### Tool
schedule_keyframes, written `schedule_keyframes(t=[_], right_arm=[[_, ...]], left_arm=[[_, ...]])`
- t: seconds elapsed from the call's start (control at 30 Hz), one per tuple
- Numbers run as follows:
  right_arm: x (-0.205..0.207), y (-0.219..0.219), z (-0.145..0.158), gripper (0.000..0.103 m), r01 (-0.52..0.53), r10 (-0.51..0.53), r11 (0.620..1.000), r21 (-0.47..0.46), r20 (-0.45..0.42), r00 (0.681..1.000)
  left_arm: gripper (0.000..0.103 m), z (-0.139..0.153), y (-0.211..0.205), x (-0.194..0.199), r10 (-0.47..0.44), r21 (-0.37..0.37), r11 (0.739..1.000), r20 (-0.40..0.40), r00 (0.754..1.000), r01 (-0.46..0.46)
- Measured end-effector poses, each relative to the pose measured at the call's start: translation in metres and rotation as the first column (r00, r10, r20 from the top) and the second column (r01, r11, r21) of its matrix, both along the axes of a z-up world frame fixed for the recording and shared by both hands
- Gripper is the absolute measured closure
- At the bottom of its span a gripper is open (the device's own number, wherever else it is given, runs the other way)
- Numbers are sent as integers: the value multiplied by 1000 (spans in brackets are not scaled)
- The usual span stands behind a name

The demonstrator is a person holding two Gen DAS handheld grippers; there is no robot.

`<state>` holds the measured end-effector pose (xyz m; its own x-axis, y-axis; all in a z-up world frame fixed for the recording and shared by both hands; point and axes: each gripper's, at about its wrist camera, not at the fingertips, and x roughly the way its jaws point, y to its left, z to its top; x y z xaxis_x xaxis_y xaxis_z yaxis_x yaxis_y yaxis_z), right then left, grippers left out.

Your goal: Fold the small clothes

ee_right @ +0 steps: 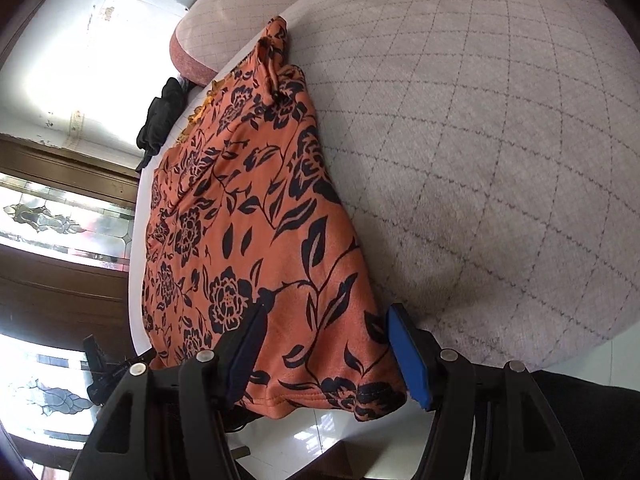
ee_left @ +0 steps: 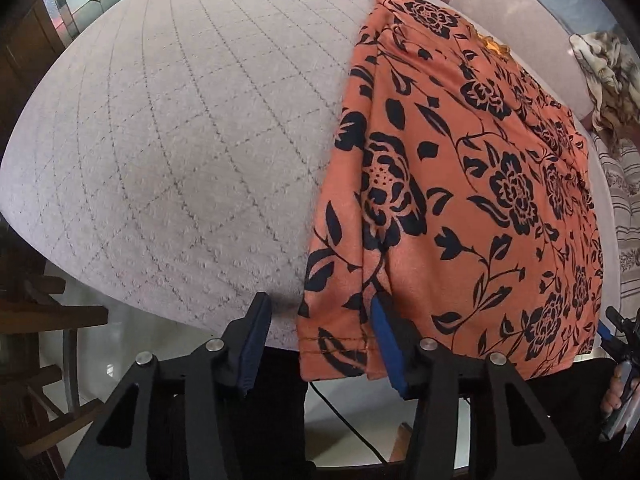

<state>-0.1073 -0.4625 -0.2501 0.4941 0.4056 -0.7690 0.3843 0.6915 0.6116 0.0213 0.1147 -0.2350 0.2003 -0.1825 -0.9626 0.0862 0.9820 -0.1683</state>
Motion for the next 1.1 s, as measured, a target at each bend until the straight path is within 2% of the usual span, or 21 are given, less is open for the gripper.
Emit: schedule_keyframes(t=[0.13, 0.2, 0.23, 0.27, 0.33, 0.4, 0.43, 0.47, 0.53, 0.63, 0.7, 0.73, 0.77, 0.8, 0.83, 0.87, 0.93, 1.03, 1.1], right_arm=[[-5, 6, -6, 37, 23, -23, 1000, 19, -2, 1000], [-8, 8, -8, 38, 25, -25, 999, 37, 3, 1000], [-9, 9, -8, 40, 25, -25, 999, 45, 6, 1000], [-9, 11, -9, 51, 18, -18, 999, 48, 6, 1000], [-8, 17, -9, 65, -14, 13, 999, 52, 7, 1000], [-7, 21, -7, 65, -25, 24, 999, 43, 19, 1000], [-7, 20, -7, 65, -18, 18, 999, 29, 16, 1000], [-7, 20, -7, 65, -5, 5, 1000, 22, 8, 1000], [-7, 18, -9, 63, 22, -22, 1000, 20, -11, 1000], [-4, 23, -9, 45, 5, -5, 1000, 23, 11, 1000], [-1, 34, -5, 45, -37, 38, 997, -65, 14, 999], [0, 40, -3, 45, -60, 62, 992, -113, 13, 998], [1, 45, -1, 47, -79, 82, 985, -151, 11, 997], [1, 48, 0, 51, -90, 93, 979, -184, 7, 996], [2, 51, 1, 69, -98, 101, 971, -216, -1, 995], [3, 53, 0, 78, -105, 105, 964, -244, -11, 994], [4, 53, 2, 88, -108, 108, 960, -257, -12, 994], [6, 52, 7, 90, -123, 127, 963, -238, 0, 992], [8, 52, 13, 90, -133, 140, 967, -218, 17, 990]], left_arm=[[48, -2, 12, 0, 48, -47, 998, -35, 998, -50], [57, 0, 17, -3, 67, -48, 997, -34, 997, -68], [70, 1, 19, -5, 67, -52, 996, -30, 997, -69], [76, 3, 21, -6, 67, -65, 996, -28, 997, -68], [76, 10, 28, -8, 68, -83, 994, -19, 998, -69], [76, 16, 29, -4, 55, -79, 995, -10, 998, -56], [68, 16, 29, -4, 50, -73, 996, -14, 999, -51], [44, 17, 23, 2, 50, -59, 997, -30, 998, -51], [21, 12, 20, 8, 67, -22, 997, -58, 996, -68], [21, 5, 15, 14, 39, -13, 999, -83, 996, -40], [23, -1, 12, 14, 48, -5, 999, -100, 994, -49], [33, -2, 8, 14, 44, -12, 999, -99, 994, -46], [56, -2, 5, 14, 30, -21, 999, -94, 995, -32], [59, -2, 0, 13, 17, -11, 1000, -88, 996, -18], [65, 0, -3, 13, 6, -5, 1000, -77, 997, -6], [78, 1, -7, 13, -3, -10, 1000, -70, 998, 2], [88, 5, -7, 16, 3, -32, 999, -58, 998, -5], [90, 16, 0, 21, 22, -95, 995, -47, 999, -26], [90, 32, 3, 26, 19, -176, 984, -28, 999, -24]])
